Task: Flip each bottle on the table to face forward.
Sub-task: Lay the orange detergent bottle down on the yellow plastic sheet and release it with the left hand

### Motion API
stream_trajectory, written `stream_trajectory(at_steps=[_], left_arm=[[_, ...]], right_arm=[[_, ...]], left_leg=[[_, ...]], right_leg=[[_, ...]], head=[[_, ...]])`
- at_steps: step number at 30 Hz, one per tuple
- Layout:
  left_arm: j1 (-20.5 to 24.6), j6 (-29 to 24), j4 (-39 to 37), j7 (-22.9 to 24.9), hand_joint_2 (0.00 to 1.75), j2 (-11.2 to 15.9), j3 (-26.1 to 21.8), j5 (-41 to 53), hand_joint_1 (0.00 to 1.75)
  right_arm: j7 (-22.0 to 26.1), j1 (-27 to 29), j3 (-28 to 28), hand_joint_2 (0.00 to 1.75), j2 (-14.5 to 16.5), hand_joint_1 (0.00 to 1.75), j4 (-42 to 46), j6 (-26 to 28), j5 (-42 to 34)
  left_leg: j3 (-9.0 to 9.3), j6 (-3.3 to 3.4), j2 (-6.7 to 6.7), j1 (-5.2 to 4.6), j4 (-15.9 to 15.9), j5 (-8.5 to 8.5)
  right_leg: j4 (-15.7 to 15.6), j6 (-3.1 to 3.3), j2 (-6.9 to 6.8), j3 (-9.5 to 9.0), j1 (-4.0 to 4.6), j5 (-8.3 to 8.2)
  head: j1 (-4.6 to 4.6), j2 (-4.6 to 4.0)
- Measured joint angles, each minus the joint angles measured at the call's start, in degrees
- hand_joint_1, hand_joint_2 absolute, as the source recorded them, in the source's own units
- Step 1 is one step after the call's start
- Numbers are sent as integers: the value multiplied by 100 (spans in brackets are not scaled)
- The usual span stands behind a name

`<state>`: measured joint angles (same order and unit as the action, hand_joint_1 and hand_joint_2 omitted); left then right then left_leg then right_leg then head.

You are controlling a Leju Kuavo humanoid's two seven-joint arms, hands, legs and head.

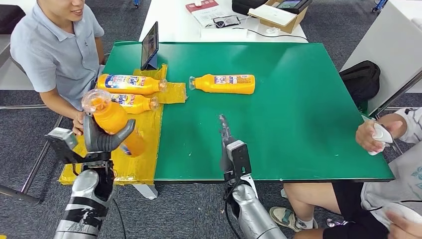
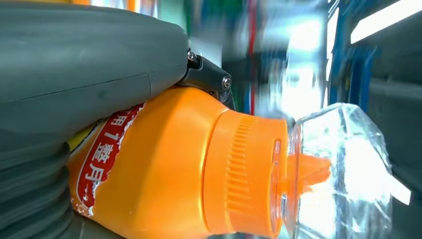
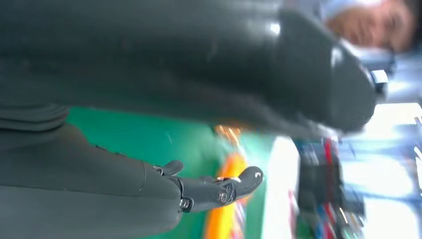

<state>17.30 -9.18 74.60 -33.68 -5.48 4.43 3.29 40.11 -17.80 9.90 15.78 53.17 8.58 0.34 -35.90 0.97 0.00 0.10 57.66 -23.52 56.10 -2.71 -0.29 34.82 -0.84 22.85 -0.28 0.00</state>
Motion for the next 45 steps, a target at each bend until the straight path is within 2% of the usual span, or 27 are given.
stream_trajectory(at_steps=[3,7,10,14,19,22,28,34,42,43,45], left_arm=[[170,-1004,-134,7,175,-1,100,1181,175],[375,-2319,-510,575,175,15,493,3943,175],[614,-2570,-1073,1082,175,29,858,5409,175],[1060,-2544,-2111,1976,175,56,1201,6527,175],[1542,-2258,-3146,2438,175,90,1382,6960,175],[1712,-1867,-3590,2568,175,111,1405,7063,175],[1863,-1669,-4149,2811,175,150,1396,7118,175],[2079,-1393,-4561,2813,175,99,1386,7226,175],[2184,-1355,-4759,2813,175,47,1387,7241,175],[2190,-1353,-4773,2814,175,42,1387,7242,137],[2203,-1275,-4803,2817,175,31,1386,7237,49]], right_arm=[[1,45,-17,0,32,0,398,164,-28],[2,239,78,0,121,0,1023,-107,-136],[2,451,307,0,143,0,1347,-221,-161],[-3,766,530,0,83,0,1741,-143,-144],[-84,1099,577,0,-37,0,2157,-110,-69],[-60,1407,551,0,-97,0,2444,269,342],[-7,1891,427,0,-151,0,2849,755,669],[-2,2004,748,0,-402,0,3161,2046,1389],[-1,2011,1002,0,-614,0,3300,2143,1417],[-2,2010,1015,0,-630,0,3305,2146,1420],[-2,2009,1046,0,-662,0,3307,2188,1438]], left_leg=[[0,0,-1,0,0,0],[0,0,-4,1,0,0],[0,0,-3,1,0,0],[-1,0,1,0,0,0],[-2,0,3,1,0,0],[-3,0,3,1,0,0],[-9,-1,2,1,0,-2],[-9,0,2,0,0,-1],[-8,0,2,0,0,0],[-8,0,2,0,0,0],[-8,0,2,1,0,0]], right_leg=[[0,0,-1,1,0,0],[0,0,-2,1,1,1],[-1,1,-2,3,1,1],[-1,1,0,4,1,-1],[0,2,0,3,1,-2],[0,2,0,4,1,-1],[-1,2,0,9,1,1],[-1,1,0,6,0,-1],[0,1,0,7,1,-1],[0,1,0,7,1,-1],[0,1,0,7,1,-1]], head=[[0,0],[-1,0],[1,0],[-1,0],[0,0],[0,0],[0,0],[0,-1],[0,0],[0,0],[0,0]])
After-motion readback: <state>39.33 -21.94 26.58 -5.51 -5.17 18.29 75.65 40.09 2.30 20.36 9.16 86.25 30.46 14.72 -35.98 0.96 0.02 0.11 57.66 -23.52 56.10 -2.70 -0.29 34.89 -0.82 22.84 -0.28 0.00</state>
